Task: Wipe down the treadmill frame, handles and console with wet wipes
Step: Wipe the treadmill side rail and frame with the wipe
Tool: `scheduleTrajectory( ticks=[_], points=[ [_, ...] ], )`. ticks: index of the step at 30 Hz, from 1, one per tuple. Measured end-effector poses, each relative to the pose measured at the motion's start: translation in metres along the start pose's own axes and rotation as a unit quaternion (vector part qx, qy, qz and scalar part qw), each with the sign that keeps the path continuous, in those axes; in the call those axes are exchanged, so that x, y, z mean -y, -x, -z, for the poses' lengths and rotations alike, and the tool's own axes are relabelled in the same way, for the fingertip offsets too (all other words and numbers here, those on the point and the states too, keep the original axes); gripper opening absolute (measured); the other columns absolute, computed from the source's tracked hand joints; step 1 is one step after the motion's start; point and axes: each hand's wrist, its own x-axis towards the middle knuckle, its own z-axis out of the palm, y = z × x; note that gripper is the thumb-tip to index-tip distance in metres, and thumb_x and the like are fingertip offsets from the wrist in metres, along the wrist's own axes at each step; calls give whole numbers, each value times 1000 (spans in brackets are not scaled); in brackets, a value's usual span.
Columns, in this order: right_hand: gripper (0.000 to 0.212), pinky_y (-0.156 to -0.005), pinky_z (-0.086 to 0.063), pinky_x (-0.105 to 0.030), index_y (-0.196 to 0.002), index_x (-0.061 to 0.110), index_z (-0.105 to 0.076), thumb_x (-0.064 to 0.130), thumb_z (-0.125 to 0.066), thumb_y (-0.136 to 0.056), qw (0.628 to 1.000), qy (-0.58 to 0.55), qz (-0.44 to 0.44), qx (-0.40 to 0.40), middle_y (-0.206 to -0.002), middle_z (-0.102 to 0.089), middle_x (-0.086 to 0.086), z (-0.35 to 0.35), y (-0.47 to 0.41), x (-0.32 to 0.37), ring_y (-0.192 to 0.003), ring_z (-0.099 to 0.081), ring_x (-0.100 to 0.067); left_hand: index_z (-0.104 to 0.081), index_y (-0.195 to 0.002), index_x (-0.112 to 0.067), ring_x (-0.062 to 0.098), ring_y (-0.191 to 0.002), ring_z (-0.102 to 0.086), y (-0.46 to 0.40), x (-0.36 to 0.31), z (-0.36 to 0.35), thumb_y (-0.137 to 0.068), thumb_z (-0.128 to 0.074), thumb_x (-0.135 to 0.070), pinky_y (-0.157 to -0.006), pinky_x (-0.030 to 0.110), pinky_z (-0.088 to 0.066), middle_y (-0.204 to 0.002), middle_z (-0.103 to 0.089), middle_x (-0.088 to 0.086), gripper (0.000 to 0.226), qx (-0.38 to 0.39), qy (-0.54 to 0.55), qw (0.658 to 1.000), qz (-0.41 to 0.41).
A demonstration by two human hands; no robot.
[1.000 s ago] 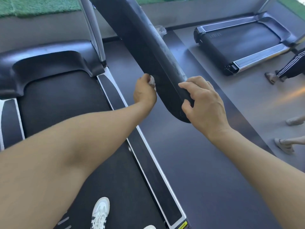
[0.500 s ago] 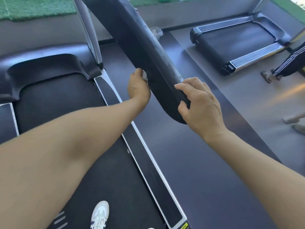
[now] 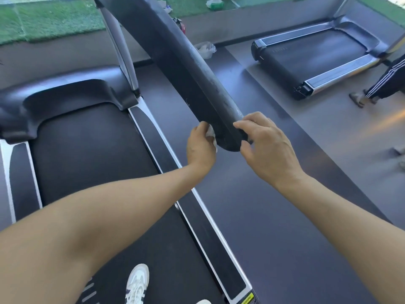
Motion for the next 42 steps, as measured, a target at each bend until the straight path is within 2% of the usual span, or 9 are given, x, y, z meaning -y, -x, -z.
scheduleTrajectory(
  ticks=[6,11,13,18,21,25,30,37,42],
  points=[
    [38,-79,-48,-40,-118,9,-62,-6,-50,-85,1000,-1,-3,9,-111,-56,-1,6,13,0,-96,-53,-24,-47,-88,-1,25,-74,-47,37,-21,-5,-87,-37,-1,-60,27,-37,-93,-58,17,10,-1,18,999,28],
    [35,-79,-47,-39,-117,9,-62,-4,-49,-87,1000,4,-5,16,-111,-55,-2,8,15,0,-96,-54,-23,-51,-86,-7,17,-71,-48,46,-35,0,-95,-44,-13,-61,29,-42,-84,-60,11,13,11,55,998,7],
    [35,-79,-48,-40,-117,9,-62,-4,-50,-87,1000,4,-4,11,-111,-56,-2,7,16,-1,-95,-55,-24,-52,-86,-8,16,-72,-48,44,-36,1,-96,-45,-14,-62,29,-43,-82,-58,8,13,7,54,999,-4],
    [37,-79,-46,-36,-118,8,-62,-6,-48,-87,1000,-9,-10,-3,-112,-55,-2,5,17,-1,-95,-54,-23,-52,-95,-4,18,-70,-45,32,-30,-5,-92,-37,-4,-54,22,-36,-73,-52,-3,15,-24,33,996,82],
    [36,-79,-46,-37,-116,8,-61,-5,-47,-86,1000,-11,-15,3,-113,-55,-2,6,18,-1,-93,-52,-23,-51,-92,-8,18,-73,-47,42,-34,-7,-95,-40,-10,-57,24,-39,-84,-57,4,12,-5,30,998,59],
    [41,-79,-45,-35,-119,10,-60,-5,-46,-85,999,-22,-24,13,-115,-53,0,8,21,-2,-91,-52,-22,-49,-82,-12,13,-68,-46,51,-41,-3,-96,-45,-15,-54,16,-38,-76,-53,-1,14,15,51,998,23],
    [46,-79,-44,-33,-124,14,-59,-7,-43,-86,999,-28,-23,7,-116,-53,1,6,22,-4,-89,-53,-23,-51,-91,-6,12,-64,-43,36,-46,3,-90,-39,-3,-49,10,-36,-69,-54,1,12,-17,46,996,69],
    [45,-85,-49,-36,-116,13,-63,-8,-44,-82,993,-97,-62,-29,-106,-55,4,-2,26,-9,-94,-58,-20,-54,-87,-17,13,-77,-53,55,-44,8,-94,-52,-13,-68,22,-46,-79,-56,-7,8,75,50,995,37],
    [22,-76,-41,-23,-115,13,-54,12,-49,-93,948,-218,-232,28,-98,-56,4,-10,31,-5,-92,-54,-15,-59,-85,-25,30,-96,-64,63,-31,12,-93,-56,-13,-90,44,-53,-95,-67,7,15,125,110,982,92]
  ],
)
